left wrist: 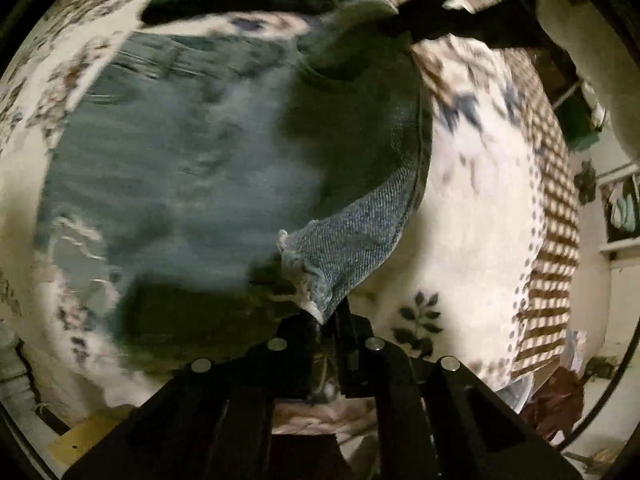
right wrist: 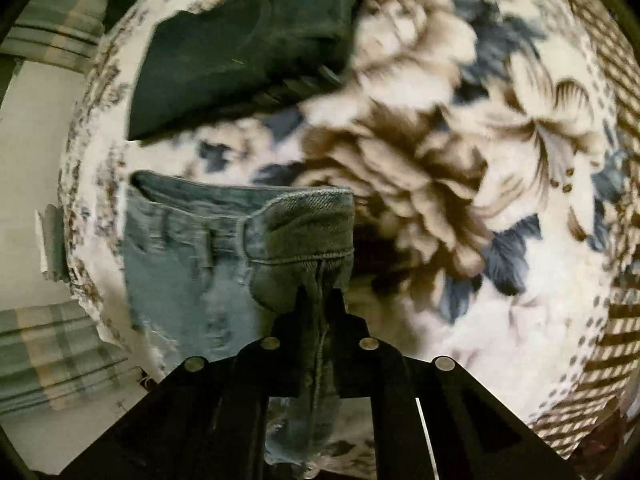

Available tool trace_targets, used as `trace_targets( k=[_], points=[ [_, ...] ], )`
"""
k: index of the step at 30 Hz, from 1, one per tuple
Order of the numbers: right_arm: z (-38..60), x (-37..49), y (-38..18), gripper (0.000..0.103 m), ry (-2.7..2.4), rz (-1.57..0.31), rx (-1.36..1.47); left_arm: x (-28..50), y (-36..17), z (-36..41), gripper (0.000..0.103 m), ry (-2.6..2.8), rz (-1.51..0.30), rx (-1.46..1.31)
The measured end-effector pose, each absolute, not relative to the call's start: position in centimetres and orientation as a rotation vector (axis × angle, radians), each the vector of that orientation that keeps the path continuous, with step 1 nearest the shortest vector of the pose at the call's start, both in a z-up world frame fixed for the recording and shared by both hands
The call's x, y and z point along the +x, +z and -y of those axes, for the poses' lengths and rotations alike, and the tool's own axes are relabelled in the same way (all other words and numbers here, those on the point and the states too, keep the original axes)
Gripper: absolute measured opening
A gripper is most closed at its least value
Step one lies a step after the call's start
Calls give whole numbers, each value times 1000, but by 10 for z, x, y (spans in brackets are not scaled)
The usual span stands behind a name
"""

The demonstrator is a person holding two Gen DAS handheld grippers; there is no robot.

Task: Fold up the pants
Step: 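Lift the waistband with both grippers and fold it toward the frayed hems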

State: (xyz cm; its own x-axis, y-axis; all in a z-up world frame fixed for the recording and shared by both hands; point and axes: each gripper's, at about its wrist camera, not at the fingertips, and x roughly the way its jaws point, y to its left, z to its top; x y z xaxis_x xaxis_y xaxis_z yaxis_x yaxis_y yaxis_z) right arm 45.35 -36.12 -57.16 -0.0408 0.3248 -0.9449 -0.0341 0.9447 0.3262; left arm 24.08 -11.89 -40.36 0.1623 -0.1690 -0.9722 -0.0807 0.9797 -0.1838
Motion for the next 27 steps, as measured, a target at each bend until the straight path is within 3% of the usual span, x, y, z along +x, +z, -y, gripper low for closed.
trace_targets(
  k=[7, 12, 20, 27],
  points=[
    [280, 458, -497, 9, 330, -1521, 208, 192, -386, 54, 6, 27, -1329, -348],
    [174, 471, -483, 9, 370, -1511, 126, 195, -402, 3, 6, 154, -1304, -436],
    [19, 491, -538, 9, 393, -1560, -61, 190, -451, -78, 6, 289, -1316, -521],
    [-36, 489, -598, 10, 325, -1645, -195, 179, -492, -108, 10, 310, -1353, -685]
  ],
)
